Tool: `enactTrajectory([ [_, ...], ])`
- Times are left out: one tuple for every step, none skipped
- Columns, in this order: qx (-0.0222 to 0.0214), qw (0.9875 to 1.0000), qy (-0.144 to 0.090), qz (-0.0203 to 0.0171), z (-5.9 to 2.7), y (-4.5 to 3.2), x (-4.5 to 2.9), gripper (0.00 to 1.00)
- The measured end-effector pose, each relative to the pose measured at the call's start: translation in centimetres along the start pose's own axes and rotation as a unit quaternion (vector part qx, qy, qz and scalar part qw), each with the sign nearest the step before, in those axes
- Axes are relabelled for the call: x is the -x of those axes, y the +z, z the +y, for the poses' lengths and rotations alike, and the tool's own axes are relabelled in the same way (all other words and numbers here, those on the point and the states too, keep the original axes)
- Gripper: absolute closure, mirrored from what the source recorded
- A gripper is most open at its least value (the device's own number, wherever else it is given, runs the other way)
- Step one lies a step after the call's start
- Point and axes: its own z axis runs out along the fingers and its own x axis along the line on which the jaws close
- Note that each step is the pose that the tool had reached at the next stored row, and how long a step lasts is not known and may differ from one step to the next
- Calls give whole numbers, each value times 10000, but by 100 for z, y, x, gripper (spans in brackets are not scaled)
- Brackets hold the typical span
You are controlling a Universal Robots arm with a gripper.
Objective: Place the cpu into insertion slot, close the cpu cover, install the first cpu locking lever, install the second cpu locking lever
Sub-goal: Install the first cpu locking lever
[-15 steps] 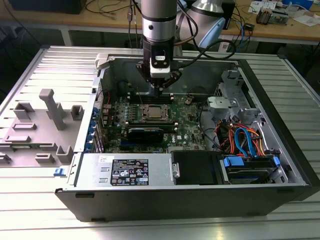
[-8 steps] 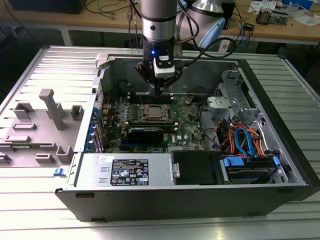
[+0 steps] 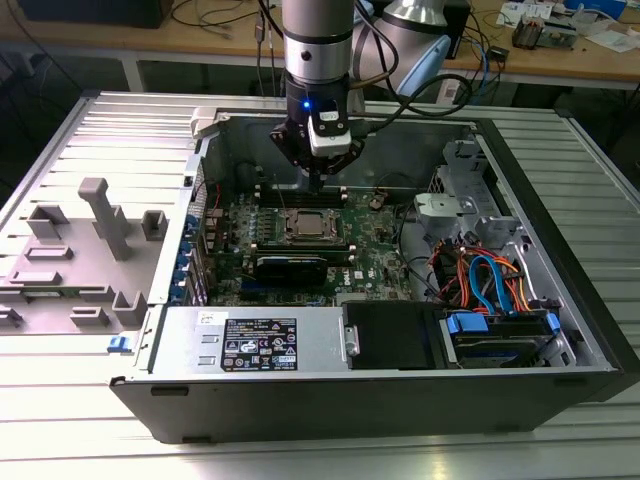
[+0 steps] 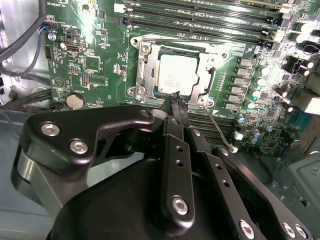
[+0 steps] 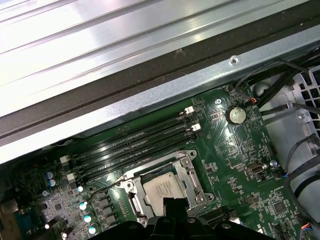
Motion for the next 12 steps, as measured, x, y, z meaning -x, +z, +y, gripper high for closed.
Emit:
enactTrajectory([
  [0, 10000, 0, 0, 0, 0, 0, 89],
  [0, 10000, -1, 0, 0, 0, 0, 89],
  [0, 10000, -2, 0, 0, 0, 0, 89],
  [0, 10000, -3, 0, 0, 0, 0, 89],
  [0, 10000, -4, 0, 0, 0, 0, 89],
  [0, 10000, -5, 0, 0, 0, 0, 89],
  [0, 10000, -6, 0, 0, 0, 0, 89],
  [1, 10000, -10, 0, 0, 0, 0, 89],
  [1, 10000, -30, 1, 0, 0, 0, 89],
  [3, 10000, -65, 0, 0, 0, -1, 89],
  [7, 9999, -122, 1, -1, 0, -1, 89],
  [11, 9998, -194, 1, -1, 0, -2, 89],
])
